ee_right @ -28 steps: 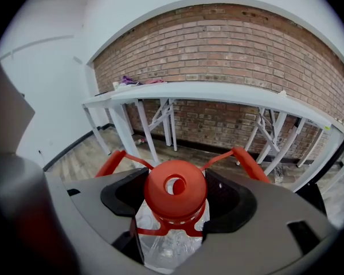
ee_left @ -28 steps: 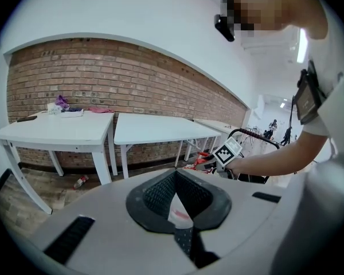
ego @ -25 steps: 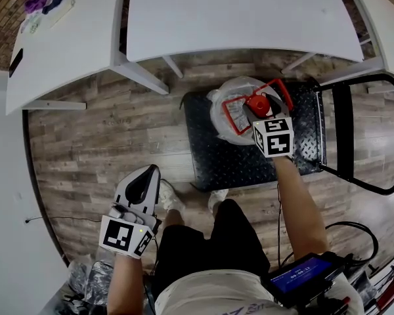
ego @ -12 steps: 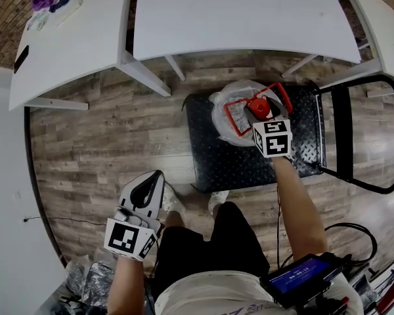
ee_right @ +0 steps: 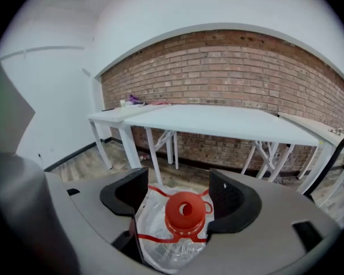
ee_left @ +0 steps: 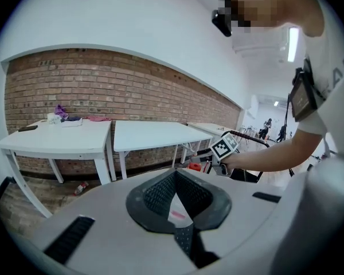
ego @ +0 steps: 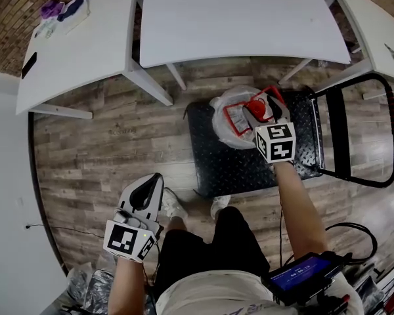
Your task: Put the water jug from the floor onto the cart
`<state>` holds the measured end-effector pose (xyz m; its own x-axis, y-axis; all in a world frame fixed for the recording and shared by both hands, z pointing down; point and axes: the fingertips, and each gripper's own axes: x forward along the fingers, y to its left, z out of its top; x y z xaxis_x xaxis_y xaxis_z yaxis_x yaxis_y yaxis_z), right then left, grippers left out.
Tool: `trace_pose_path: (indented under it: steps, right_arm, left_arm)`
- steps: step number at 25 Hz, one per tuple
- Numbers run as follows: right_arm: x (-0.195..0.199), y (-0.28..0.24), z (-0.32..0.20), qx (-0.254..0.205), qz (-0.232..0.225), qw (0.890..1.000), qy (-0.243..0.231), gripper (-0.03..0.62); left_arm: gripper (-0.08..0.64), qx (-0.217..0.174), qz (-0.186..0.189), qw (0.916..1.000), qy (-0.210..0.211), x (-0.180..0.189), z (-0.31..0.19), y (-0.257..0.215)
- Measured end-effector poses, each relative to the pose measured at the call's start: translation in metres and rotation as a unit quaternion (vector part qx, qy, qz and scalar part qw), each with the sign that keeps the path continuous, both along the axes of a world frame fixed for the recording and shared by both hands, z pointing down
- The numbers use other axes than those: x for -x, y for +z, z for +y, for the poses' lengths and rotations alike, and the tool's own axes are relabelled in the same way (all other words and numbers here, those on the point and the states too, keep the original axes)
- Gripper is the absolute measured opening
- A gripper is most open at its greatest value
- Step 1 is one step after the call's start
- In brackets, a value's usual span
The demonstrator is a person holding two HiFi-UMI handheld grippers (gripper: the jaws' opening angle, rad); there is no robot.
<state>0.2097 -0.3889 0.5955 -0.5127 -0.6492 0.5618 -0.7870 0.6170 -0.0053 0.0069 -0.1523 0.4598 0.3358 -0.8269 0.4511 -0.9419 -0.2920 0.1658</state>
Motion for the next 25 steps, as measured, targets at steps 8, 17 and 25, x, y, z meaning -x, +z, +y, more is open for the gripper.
trace_pose_path:
  steps: [8, 17, 25]
  right_arm:
    - [0.007, -0.119, 0.034, -0.078, -0.057, 0.995, 0.029, 0.314]
    - [0.032, -0.231, 0.107, -0.182, -0.046, 0.981, 0.039, 0.299]
    - [0.056, -0.292, 0.176, -0.230, -0.041, 0.968, 0.094, 0.234]
  left_arm:
    - [0.002, -0.047, 0.017, 0.9982, 0.033, -0.005, 0.004, -0.048]
    - [0.002, -0.117, 0.022, 0.9883, 0.096, 0.003, 0.012, -0.114]
    - [0.002, -0.158, 0.039, 0.9755, 0.148, 0.032, 0.028, -0.152]
